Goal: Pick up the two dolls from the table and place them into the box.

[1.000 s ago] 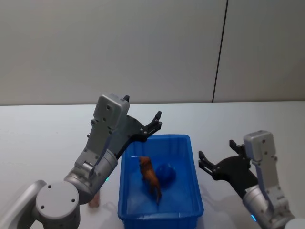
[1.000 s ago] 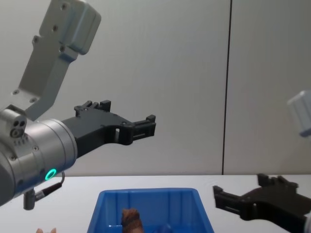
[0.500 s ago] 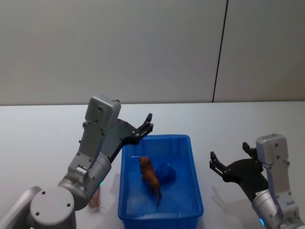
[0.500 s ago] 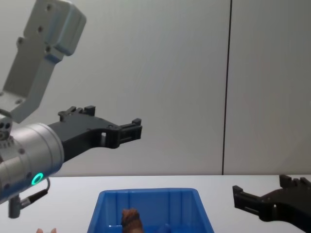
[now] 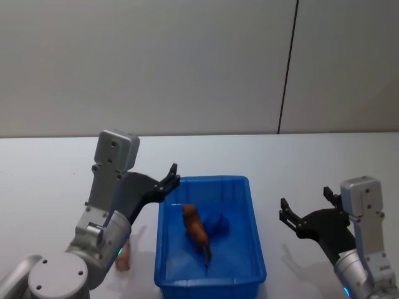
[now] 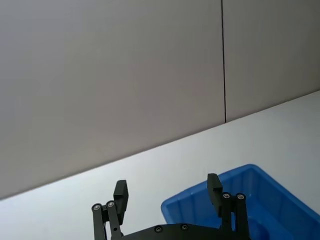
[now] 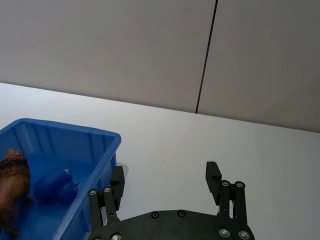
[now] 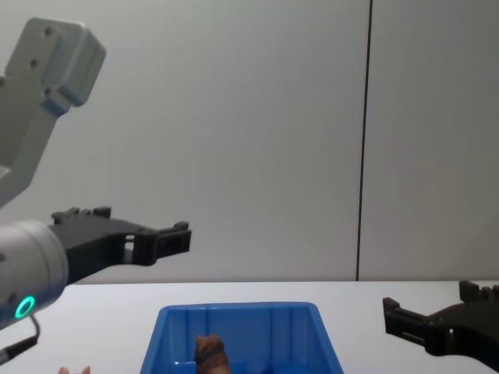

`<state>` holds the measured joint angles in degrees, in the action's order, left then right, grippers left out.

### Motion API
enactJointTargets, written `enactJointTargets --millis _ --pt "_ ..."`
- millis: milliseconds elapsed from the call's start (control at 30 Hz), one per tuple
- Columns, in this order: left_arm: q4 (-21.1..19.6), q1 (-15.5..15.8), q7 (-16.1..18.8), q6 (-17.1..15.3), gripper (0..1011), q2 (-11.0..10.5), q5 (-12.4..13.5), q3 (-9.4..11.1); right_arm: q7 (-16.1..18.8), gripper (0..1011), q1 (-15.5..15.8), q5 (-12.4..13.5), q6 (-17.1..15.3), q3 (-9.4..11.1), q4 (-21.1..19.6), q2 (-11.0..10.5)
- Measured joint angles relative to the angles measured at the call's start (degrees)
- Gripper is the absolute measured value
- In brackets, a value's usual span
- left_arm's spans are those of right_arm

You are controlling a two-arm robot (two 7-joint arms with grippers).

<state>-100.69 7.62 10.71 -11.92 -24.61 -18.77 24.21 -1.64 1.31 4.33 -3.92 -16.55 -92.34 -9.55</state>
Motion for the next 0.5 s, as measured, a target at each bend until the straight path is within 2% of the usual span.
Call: enactJointTargets --millis 500 --pt "-3.78 -3.87 9.80 -10.77 1001 -0.77 -7.19 -1.54 -0.40 1001 0.27 0.09 -0.06 0.07 -0.30 -0.11"
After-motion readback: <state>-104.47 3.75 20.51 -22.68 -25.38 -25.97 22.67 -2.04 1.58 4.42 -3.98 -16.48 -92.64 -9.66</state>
